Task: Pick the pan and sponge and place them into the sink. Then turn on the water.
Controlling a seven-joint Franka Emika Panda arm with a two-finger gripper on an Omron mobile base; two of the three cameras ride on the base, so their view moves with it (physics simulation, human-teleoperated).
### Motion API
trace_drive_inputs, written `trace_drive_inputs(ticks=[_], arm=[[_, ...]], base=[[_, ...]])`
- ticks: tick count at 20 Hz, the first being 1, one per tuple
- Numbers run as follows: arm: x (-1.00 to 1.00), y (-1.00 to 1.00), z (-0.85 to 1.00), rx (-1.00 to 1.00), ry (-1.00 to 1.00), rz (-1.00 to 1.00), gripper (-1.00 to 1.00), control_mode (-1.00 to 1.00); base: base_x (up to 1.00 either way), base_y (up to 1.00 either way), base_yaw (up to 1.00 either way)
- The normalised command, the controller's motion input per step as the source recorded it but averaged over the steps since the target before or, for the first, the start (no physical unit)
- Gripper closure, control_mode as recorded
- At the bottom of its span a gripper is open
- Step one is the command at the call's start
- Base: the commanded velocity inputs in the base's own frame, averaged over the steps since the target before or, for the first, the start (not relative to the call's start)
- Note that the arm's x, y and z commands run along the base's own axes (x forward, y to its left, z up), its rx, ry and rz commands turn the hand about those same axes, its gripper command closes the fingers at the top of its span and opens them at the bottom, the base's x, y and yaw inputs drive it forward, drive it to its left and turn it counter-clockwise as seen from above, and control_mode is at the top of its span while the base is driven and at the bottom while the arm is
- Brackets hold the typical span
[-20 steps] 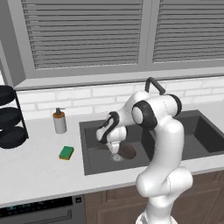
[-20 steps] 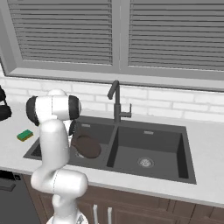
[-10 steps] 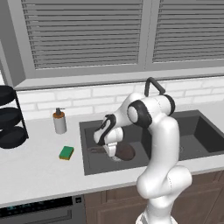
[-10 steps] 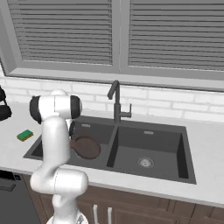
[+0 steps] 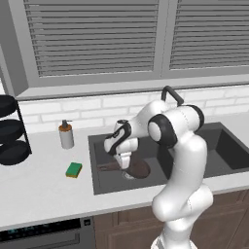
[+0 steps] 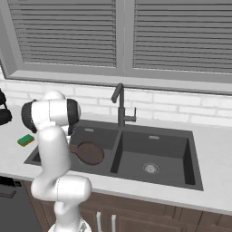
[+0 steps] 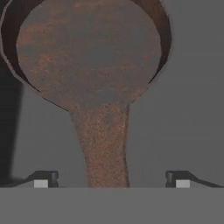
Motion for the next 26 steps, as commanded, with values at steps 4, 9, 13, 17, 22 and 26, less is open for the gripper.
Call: trace_drive_inputs(ticks=[4, 9, 13, 17, 22, 26], arm=[[-0.57, 0.0, 0.83, 0.0, 0.0, 0.06, -1.0, -1.0], [-0.58, 0.02, 0.94, 0.0, 0.0, 0.14, -1.0, -1.0], [-0.57, 0.16, 0.95, 0.0, 0.0, 0.23, -1.0, -1.0], [-0.64, 0.17, 0.85, 0.0, 0.01, 0.33, -1.0, -1.0], [-0.5, 0.44, 0.59, 0.0, -0.07, 0.36, -1.0, -1.0], [-0.34, 0.63, 0.43, 0.0, -0.22, 0.32, -1.0, -1.0]], base=[[0.0, 0.0, 0.0], [0.0, 0.0, 0.0], [0.0, 0.0, 0.0], [0.0, 0.0, 0.0], [0.0, 0.0, 0.0], [0.0, 0.0, 0.0]])
